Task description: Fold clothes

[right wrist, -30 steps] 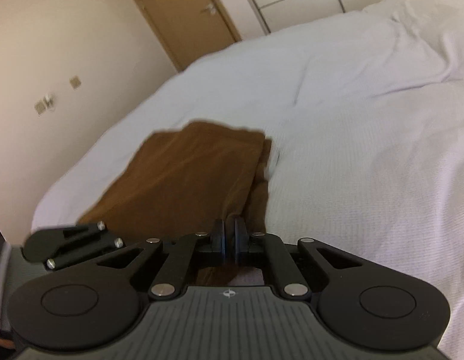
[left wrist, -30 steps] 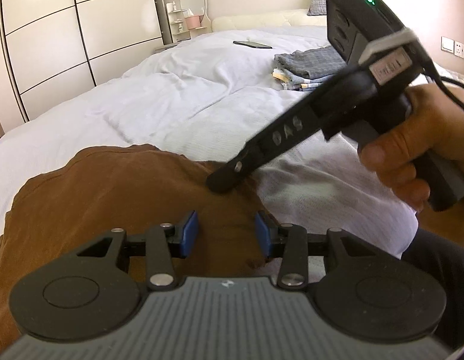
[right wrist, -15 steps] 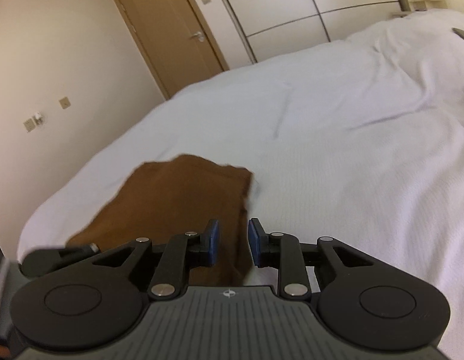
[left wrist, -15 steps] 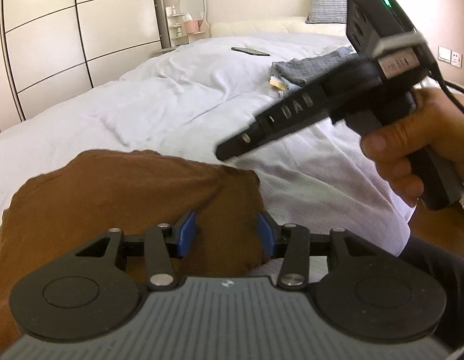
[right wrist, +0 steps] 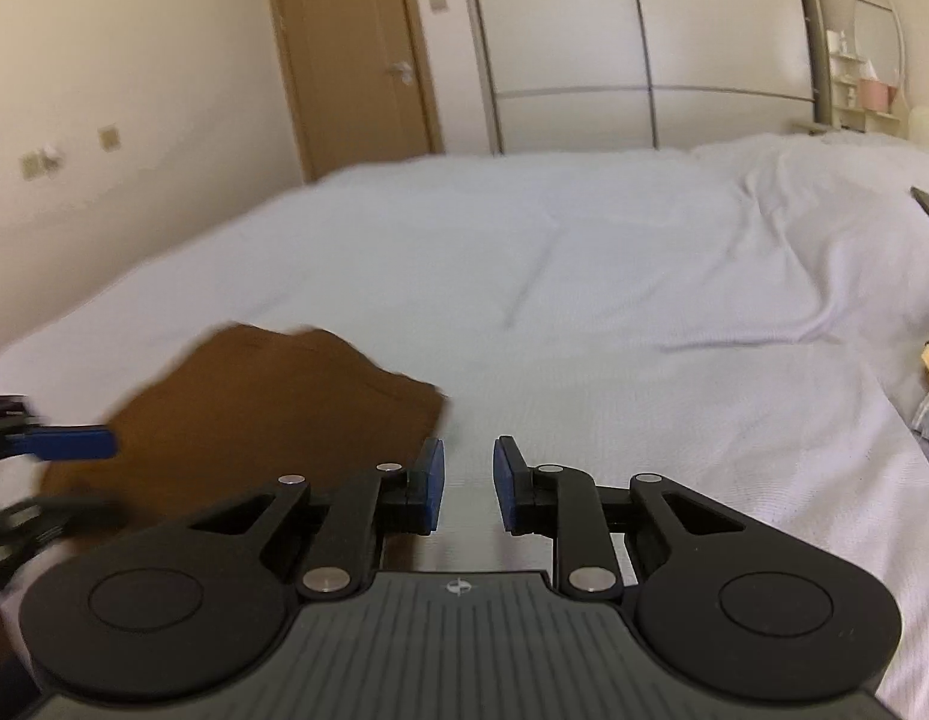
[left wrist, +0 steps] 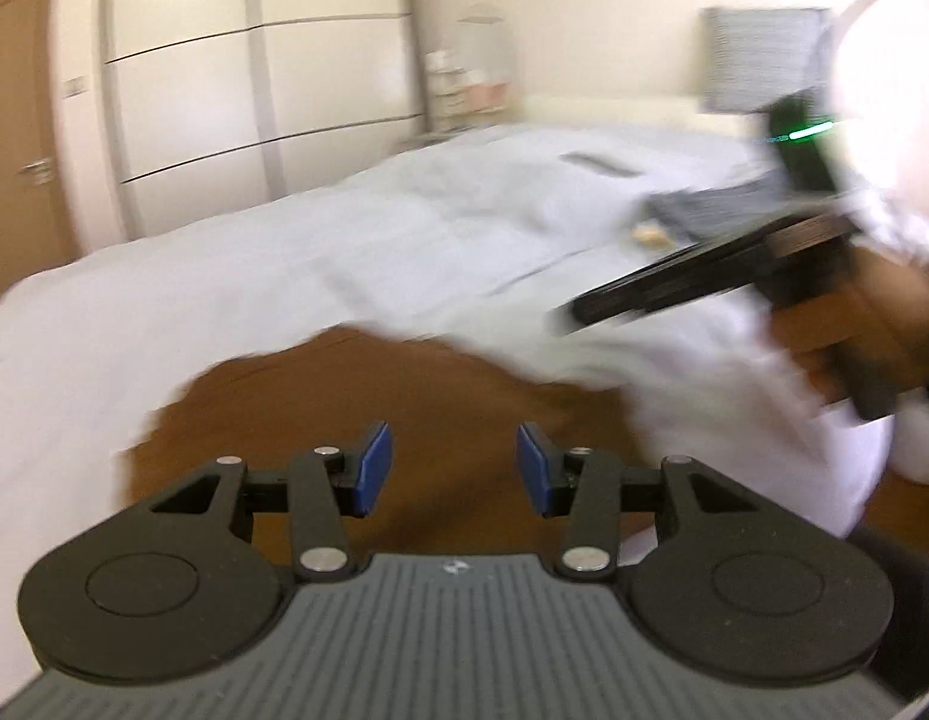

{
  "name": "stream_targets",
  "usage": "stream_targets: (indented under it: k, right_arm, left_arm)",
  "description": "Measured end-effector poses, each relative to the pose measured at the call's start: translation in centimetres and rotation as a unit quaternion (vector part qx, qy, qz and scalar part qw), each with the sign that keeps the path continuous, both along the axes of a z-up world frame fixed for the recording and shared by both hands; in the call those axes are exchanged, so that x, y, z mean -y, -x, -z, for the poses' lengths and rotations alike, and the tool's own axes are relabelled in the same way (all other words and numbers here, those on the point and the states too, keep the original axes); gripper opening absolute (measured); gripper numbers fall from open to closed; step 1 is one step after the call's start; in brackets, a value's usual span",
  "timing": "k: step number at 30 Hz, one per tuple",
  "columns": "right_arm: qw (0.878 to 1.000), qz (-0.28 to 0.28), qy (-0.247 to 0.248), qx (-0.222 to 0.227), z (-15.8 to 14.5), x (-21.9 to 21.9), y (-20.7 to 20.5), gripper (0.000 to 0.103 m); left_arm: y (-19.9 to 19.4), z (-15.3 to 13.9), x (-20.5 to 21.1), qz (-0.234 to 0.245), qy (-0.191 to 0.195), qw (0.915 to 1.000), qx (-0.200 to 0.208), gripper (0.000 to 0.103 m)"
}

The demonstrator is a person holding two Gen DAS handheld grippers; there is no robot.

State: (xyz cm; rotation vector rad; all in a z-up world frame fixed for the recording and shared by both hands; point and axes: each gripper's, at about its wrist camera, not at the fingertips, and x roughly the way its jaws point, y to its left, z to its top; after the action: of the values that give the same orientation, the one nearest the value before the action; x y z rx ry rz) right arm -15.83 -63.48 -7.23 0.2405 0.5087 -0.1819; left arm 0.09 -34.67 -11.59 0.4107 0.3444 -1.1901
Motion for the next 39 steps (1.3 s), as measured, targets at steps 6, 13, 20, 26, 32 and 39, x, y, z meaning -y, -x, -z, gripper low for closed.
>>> stream_targets:
  k: [6,13,20,26,32,39]
  right_arm:
    - [0.995,-0.097,-0.012,-0.008,0.8,-6.4,1.9,0.023]
    - [0.993,-0.092,0.009,-0.077,4.0,-7.0,4.6,0.018]
    - [0.996,-0.062,0.035,-0.060,1.0,-7.1,7.0,0.021]
    - [0.994,-0.103,0.024,-0.039,1.0,-8.9,4.2,0.022]
    - [0.988,-0.122,0.048,-0.079,3.8,-9.4,2.2,0.022]
    - [0.989,-0.098,0.056,-0.096,3.4,-8.8,3.7,0.024]
  left_arm:
    - [-3.3,1.4,-3.0,-0.071,-0.023,0.9972,-0.007,0.045]
    - [-4.9,2.8,-3.1,-0.064,-0.019,0.9973,-0.030,0.052]
    - [-3.9,0.4,-4.5,-0.070,0.012,0.9973,-0.015,0.048]
    - [-5.1,0.2,-6.7,-0.107,0.000,0.9942,-0.006,0.046]
    - [-7.3,2.2,-7.2,-0.123,-0.031,0.9919,-0.012,0.047]
    - [-8.1,3.1,-6.9,-0.121,-0.035,0.9921,0.004,0.049]
